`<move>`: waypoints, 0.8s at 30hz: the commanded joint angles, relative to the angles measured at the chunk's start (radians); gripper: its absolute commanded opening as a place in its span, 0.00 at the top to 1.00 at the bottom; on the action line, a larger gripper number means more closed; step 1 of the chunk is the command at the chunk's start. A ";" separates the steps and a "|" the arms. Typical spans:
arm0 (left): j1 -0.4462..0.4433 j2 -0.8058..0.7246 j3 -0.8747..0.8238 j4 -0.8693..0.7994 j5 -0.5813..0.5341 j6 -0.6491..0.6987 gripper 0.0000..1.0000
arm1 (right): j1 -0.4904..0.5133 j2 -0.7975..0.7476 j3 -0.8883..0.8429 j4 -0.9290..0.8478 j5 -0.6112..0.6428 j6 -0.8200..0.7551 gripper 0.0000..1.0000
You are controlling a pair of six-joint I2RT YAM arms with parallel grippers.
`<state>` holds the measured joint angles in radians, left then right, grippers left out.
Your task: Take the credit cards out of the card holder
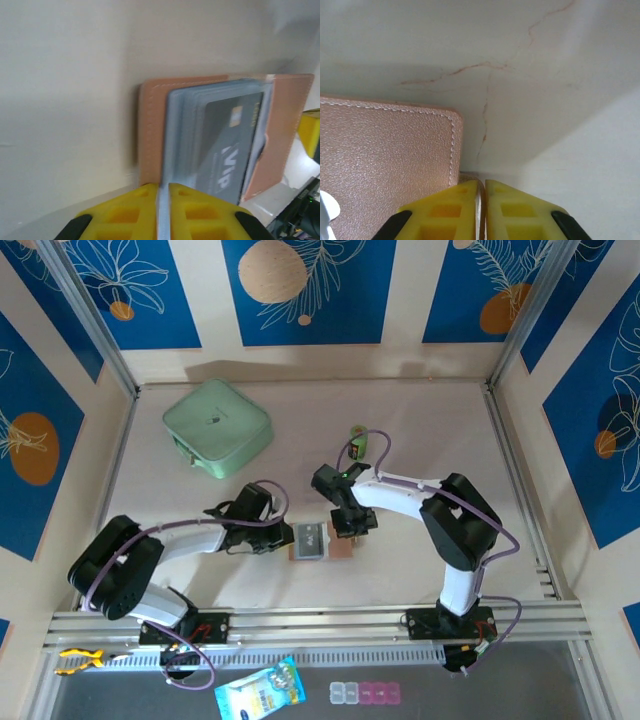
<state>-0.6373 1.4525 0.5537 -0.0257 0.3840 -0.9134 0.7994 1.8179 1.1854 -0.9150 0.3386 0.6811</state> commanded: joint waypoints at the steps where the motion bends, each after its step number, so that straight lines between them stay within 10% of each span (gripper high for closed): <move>1: -0.005 0.005 -0.024 -0.030 -0.032 0.013 0.89 | 0.004 0.010 0.001 -0.026 0.021 0.010 0.81; 24: -0.005 0.036 -0.024 -0.054 -0.063 0.012 0.92 | -0.026 -0.100 -0.130 -0.035 0.063 0.068 0.49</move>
<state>-0.6380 1.4628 0.5396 -0.0181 0.3721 -0.9108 0.7944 1.7710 1.0927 -0.9287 0.3969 0.7258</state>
